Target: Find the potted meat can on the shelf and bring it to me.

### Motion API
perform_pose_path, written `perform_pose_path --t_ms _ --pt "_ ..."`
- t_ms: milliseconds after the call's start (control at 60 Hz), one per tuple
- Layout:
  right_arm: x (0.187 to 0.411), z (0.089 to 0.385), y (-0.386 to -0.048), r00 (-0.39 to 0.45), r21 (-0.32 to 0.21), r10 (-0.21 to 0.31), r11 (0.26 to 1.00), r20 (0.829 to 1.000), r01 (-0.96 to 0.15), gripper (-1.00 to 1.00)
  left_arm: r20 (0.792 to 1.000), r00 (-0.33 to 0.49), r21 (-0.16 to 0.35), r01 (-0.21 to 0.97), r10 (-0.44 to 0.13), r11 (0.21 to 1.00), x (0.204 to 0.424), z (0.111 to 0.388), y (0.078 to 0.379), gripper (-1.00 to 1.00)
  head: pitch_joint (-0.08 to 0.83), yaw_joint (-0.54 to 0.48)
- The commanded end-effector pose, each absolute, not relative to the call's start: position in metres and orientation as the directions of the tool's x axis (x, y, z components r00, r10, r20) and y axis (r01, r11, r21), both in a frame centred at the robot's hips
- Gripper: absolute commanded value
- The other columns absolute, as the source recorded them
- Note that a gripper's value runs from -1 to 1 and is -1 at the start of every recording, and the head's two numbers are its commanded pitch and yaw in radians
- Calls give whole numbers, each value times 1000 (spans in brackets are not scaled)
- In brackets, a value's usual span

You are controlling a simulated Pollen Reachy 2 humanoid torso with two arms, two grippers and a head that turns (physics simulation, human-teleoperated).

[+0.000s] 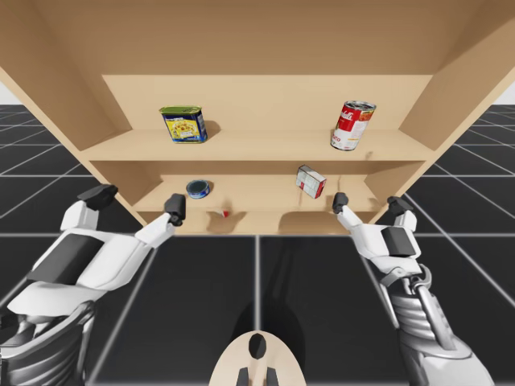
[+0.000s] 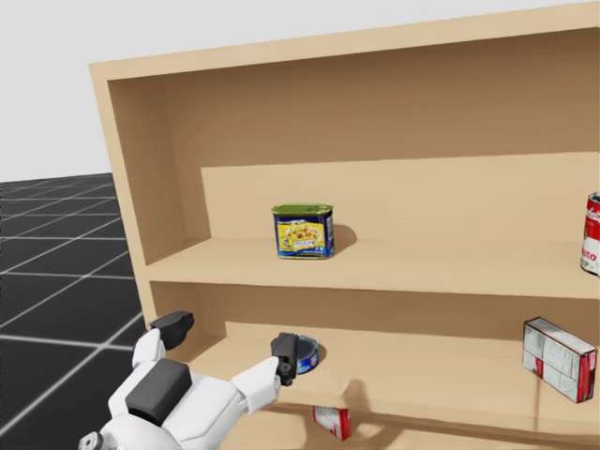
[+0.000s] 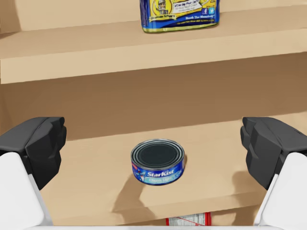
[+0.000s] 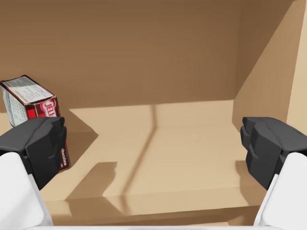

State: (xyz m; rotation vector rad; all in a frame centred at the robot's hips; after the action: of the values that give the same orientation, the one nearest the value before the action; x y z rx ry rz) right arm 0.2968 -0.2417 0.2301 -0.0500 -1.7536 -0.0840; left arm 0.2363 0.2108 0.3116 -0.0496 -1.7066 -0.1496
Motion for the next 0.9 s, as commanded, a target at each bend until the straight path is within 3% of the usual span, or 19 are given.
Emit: perform_pose_path --t_ms 17,300,550,900 --pt "296 229 -240 -179 47 -31 995 983 85 -1000 984 -170 71 157 -43 985 225 355 192 -1000 147 281" --pt "297 227 -242 -178 40 -22 994 984 99 -1000 989 -145 27 164 -3 986 271 390 175 -1000 157 289" --pt "297 227 -243 -179 37 -17 993 984 111 -1000 997 -68 -25 105 32 994 321 393 162 -1000 166 295" --pt "298 228 -246 -181 39 -16 992 983 122 -1000 999 24 -32 22 32 999 372 387 148 -1000 176 298"
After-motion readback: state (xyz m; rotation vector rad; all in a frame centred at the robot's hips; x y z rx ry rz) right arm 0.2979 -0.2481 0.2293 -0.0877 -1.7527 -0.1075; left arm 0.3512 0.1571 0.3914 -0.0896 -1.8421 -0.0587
